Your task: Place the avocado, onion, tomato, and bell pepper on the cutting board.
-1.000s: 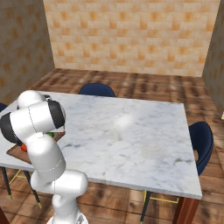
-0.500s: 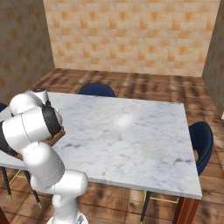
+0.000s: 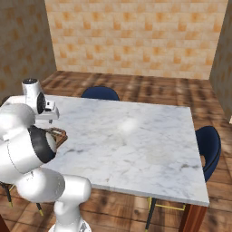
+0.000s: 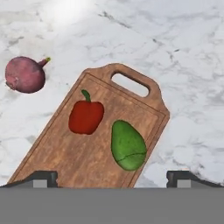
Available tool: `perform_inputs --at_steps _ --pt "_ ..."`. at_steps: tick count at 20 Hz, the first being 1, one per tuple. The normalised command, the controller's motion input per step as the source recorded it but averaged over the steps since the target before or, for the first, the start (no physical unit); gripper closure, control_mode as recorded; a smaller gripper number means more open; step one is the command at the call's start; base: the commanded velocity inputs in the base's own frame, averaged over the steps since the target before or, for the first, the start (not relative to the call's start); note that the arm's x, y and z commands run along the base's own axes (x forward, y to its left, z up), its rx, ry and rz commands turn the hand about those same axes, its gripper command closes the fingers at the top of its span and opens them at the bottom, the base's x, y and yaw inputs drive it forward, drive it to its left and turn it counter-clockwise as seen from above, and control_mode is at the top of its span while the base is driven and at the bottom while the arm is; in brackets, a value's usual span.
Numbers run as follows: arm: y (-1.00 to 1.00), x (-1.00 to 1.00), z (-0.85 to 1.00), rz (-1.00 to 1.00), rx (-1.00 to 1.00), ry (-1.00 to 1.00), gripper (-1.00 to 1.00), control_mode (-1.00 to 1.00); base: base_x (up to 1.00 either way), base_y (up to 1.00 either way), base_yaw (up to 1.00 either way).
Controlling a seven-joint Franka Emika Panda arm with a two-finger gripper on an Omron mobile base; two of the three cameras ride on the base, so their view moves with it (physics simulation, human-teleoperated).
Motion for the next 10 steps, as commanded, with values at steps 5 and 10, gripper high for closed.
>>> perform_inputs --at_steps 5,10 --pt "0.0 -0.56 0.77 0.0 0.06 -0.14 -1.0 -1.0 0.0 0.0 0.0" --pt "0.15 -0.51 0.7 0.0 0.09 -0.11 -1.0 -1.0 0.0 0.0 0.0"
